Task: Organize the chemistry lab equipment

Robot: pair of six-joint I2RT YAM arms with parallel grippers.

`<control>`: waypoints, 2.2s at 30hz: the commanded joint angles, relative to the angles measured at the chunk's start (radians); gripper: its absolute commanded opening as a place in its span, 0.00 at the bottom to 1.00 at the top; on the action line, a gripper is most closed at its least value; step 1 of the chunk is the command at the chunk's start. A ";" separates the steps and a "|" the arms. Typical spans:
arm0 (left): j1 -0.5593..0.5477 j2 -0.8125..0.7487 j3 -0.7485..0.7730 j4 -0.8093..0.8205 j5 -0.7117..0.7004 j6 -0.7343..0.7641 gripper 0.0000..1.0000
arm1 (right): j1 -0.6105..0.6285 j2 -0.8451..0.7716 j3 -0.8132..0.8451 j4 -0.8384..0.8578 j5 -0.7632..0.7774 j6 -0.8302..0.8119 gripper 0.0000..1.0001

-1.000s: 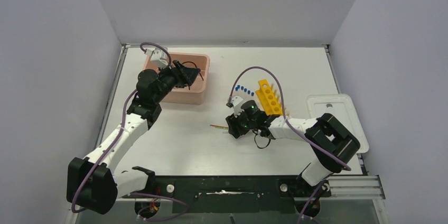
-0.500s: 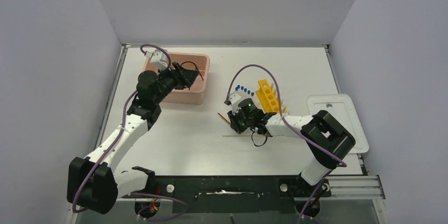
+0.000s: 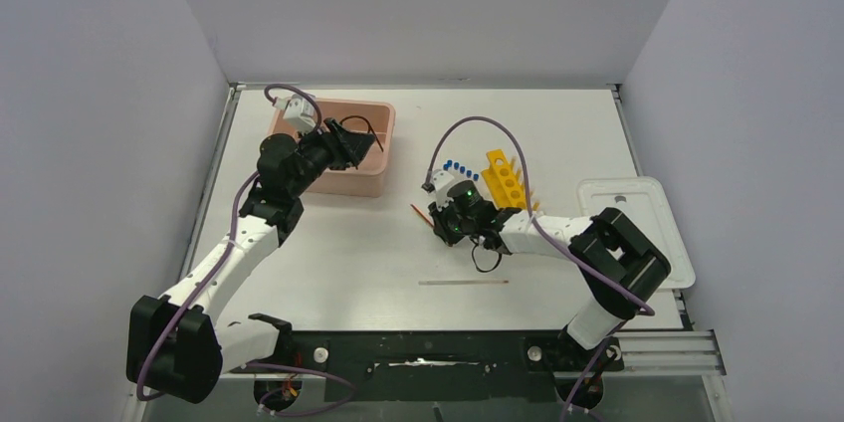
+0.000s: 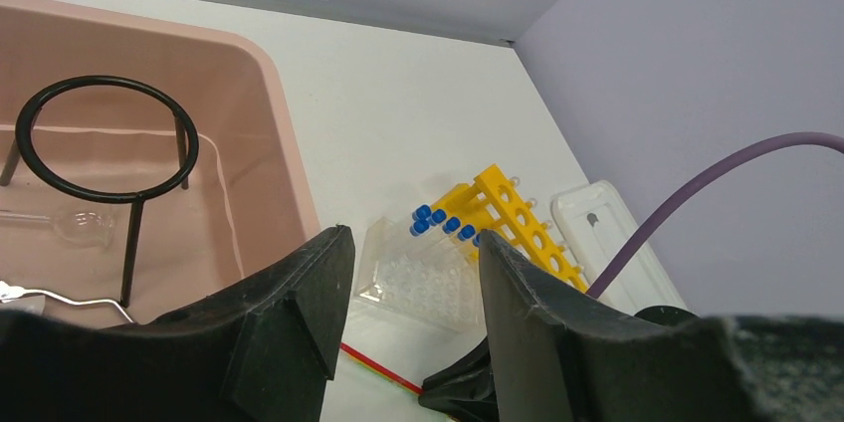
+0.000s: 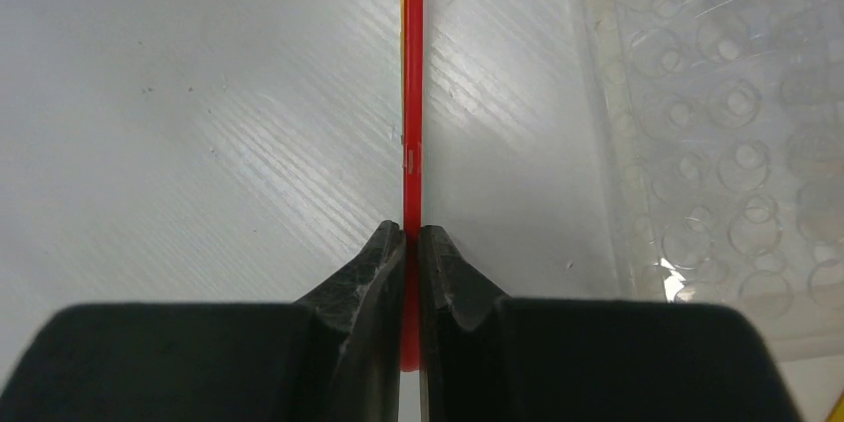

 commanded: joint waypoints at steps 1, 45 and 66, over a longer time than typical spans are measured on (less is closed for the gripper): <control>0.005 -0.014 0.001 0.068 0.017 -0.012 0.48 | -0.004 -0.053 0.065 0.019 0.031 -0.003 0.00; -0.197 0.121 -0.201 0.712 0.057 -0.384 0.47 | 0.090 -0.390 0.228 0.056 -0.041 0.013 0.00; 0.167 0.071 -0.136 0.411 -0.105 -0.433 0.01 | 0.053 -0.478 0.133 0.027 0.090 0.038 0.56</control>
